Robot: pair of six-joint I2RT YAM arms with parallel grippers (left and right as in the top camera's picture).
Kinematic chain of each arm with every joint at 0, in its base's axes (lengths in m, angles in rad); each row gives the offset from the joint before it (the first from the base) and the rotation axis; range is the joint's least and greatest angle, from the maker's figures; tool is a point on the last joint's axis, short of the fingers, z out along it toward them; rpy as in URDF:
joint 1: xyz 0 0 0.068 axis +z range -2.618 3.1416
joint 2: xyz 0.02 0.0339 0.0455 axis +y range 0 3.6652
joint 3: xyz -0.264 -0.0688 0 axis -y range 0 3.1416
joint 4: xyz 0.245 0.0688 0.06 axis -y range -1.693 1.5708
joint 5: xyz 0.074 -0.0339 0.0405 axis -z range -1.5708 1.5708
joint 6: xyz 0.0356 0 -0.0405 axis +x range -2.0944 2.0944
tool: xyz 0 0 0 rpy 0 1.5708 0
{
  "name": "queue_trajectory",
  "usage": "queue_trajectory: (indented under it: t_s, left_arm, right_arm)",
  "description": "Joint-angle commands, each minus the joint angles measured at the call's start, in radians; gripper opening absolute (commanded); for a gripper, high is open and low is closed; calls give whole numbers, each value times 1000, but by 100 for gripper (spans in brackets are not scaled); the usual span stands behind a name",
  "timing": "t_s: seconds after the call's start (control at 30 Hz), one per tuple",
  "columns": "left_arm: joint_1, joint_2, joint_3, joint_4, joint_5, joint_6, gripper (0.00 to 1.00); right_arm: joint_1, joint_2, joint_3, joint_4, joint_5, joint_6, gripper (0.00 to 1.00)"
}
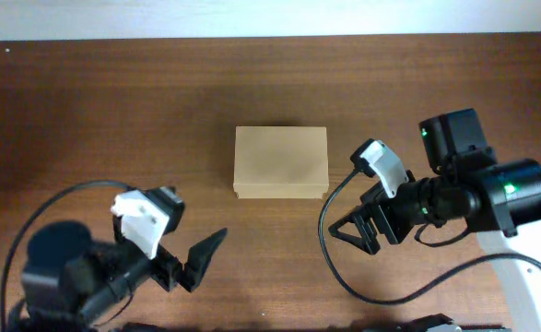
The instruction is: Pack container
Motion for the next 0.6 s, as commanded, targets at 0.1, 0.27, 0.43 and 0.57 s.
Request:
queue_trajectory:
  t_s: [0.1,0.27,0.43,0.57]
  left_arm:
    - [53,-280,-335,138,179,25,99]
    - [58,-397,-473,-11,179,25,99]
    - [58,-439,-520,-171,180,25,99]
    - [58,-477,-586,-186,180,25,99]
  right_arm:
    - [3,52,13,0,5,3,99]
    - [3,97,13,0,5,3,99]
    - [3,138,13,0,5,3,99]
    - [3,159,12,3,5,3,99]
